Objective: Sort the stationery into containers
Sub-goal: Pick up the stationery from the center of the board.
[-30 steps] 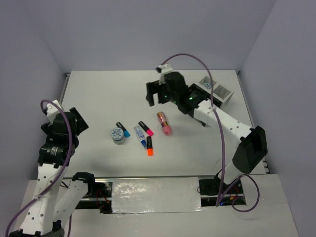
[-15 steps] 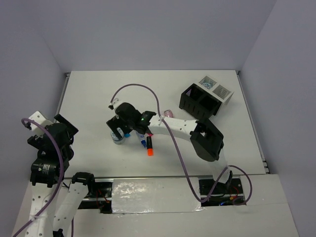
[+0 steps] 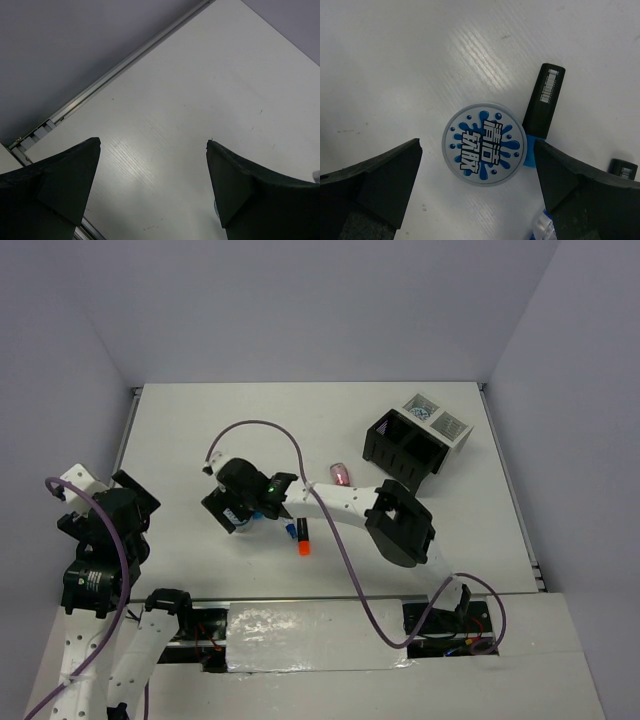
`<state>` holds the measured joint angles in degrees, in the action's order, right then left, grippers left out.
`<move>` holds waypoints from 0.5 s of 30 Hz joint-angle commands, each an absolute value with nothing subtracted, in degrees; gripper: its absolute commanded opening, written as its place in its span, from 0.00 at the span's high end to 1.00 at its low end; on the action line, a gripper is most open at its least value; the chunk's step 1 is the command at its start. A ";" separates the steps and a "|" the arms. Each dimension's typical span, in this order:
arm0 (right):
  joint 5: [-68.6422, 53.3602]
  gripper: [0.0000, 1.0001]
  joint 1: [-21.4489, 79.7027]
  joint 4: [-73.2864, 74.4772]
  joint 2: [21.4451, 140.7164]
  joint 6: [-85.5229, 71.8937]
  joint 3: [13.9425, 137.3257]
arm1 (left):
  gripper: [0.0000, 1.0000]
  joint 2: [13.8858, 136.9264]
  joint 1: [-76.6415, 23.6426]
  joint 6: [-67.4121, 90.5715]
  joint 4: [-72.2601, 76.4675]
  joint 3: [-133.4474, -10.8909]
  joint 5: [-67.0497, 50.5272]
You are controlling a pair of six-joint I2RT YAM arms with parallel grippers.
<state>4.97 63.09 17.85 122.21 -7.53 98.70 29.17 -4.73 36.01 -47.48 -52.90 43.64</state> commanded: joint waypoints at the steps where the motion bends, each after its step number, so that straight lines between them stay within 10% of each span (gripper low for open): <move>1: 5.45 0.00 63.46 18.72 124.54 -6.68 101.78 | 0.01 29.53 -4.40 34.80 -45.00 -53.88 43.07; 8: 6.15 0.07 64.16 18.81 126.56 -6.07 102.39 | 0.01 29.71 -4.39 34.54 -44.65 -53.88 42.63; 15: 6.51 0.57 64.69 14.16 123.31 -5.80 98.62 | 0.01 29.88 -4.40 33.93 -44.12 -53.61 41.75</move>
